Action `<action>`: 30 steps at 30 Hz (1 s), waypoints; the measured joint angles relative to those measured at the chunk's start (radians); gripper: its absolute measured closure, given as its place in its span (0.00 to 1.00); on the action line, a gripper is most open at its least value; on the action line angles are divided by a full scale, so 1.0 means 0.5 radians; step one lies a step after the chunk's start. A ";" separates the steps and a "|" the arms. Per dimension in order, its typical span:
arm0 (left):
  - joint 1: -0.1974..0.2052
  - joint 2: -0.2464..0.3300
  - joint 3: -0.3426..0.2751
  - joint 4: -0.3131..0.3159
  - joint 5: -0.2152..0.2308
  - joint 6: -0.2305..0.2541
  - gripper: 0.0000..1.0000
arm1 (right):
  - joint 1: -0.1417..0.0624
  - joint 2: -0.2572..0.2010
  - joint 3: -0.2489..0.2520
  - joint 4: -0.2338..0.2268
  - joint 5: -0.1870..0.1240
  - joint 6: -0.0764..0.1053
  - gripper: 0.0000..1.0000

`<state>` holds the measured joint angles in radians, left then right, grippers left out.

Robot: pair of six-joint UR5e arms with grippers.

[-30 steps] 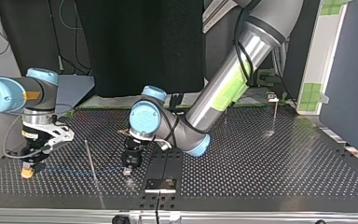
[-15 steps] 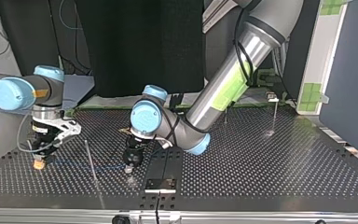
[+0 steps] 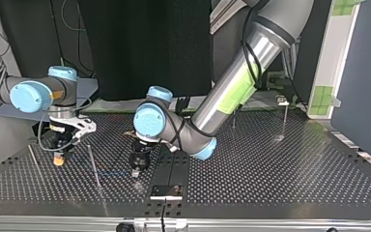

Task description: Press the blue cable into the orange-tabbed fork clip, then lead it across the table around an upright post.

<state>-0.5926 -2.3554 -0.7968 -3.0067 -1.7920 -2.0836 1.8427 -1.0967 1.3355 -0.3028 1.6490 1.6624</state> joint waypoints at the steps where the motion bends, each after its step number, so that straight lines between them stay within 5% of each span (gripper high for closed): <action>1: -0.001 0.000 0.000 -0.007 -0.005 0.010 1.00 | 0.002 0.005 0.010 -0.002 0.003 0.000 1.00; 15: -0.009 -0.002 0.000 -0.124 -0.082 0.140 1.00 | 0.012 0.083 0.105 -0.014 0.016 -0.017 1.00; 30: -0.012 -0.002 -0.001 -0.216 -0.112 0.161 1.00 | 0.013 0.104 0.162 -0.026 0.023 -0.032 1.00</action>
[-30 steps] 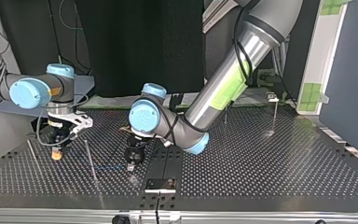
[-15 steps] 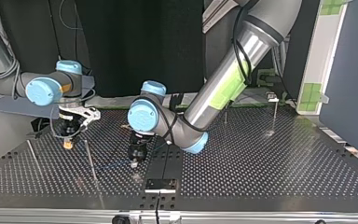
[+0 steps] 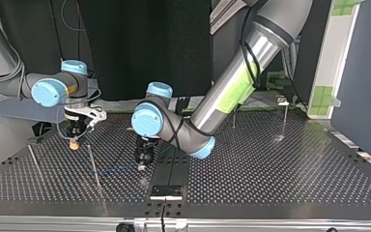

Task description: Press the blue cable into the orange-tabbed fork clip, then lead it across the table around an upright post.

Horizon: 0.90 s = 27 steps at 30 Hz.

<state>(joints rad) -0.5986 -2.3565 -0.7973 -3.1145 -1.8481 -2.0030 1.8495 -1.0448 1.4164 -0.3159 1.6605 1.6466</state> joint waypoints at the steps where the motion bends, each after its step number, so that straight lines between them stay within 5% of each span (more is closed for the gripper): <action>1: 0.000 0.000 0.000 -0.001 -0.001 0.001 1.00 | 0.000 0.001 0.005 -0.003 0.001 0.000 1.00; 27: 0.000 0.000 0.000 -0.001 0.000 0.012 1.00 | 0.003 0.014 0.141 -0.149 0.033 0.000 1.00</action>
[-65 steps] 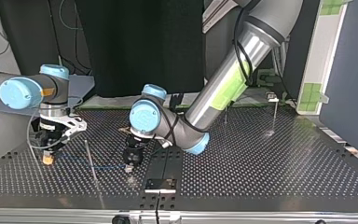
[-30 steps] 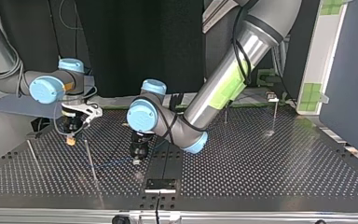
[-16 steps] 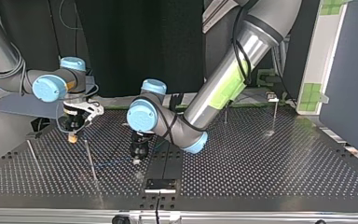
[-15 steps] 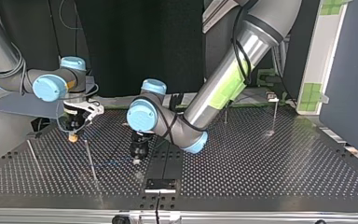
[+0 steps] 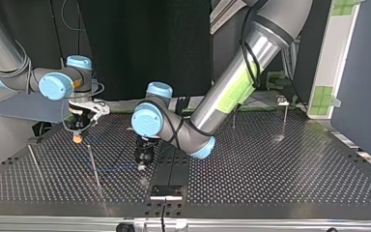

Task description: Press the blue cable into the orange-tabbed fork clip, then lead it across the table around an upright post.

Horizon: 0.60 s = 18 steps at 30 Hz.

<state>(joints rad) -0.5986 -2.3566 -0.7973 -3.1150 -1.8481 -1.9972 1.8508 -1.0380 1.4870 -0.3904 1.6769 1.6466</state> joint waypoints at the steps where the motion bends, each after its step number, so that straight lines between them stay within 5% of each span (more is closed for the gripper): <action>1: 0.000 0.000 0.000 0.000 0.000 0.000 1.00 | 0.000 0.000 0.001 -0.001 0.000 -0.001 1.00; 18: 0.002 0.001 -0.011 -0.001 -0.002 0.000 1.00 | -0.003 0.057 0.046 -0.005 0.062 -0.017 1.00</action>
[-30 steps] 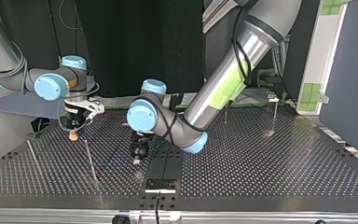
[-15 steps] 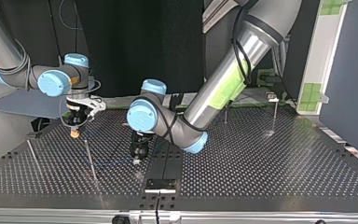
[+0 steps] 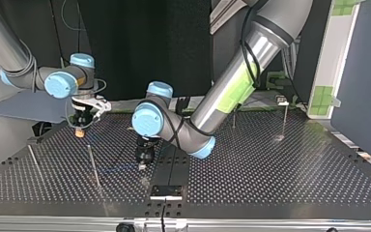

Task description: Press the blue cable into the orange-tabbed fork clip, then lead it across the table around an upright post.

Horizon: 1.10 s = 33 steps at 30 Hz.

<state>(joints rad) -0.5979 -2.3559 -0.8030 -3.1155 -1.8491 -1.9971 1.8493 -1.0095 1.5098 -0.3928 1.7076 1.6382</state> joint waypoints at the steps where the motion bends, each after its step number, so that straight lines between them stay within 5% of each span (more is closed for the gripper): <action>1: 0.000 0.000 0.000 0.000 0.000 0.000 1.00 | 0.000 0.005 0.002 0.000 0.002 -0.001 1.00; 33: 0.004 -0.001 -0.003 -0.002 0.000 0.000 1.00 | 0.000 0.061 0.030 -0.034 0.021 -0.027 1.00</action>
<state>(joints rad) -0.5957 -2.3566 -0.8046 -3.1165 -1.8491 -1.9972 1.8493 -0.9788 1.5248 -0.4097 1.7182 1.6248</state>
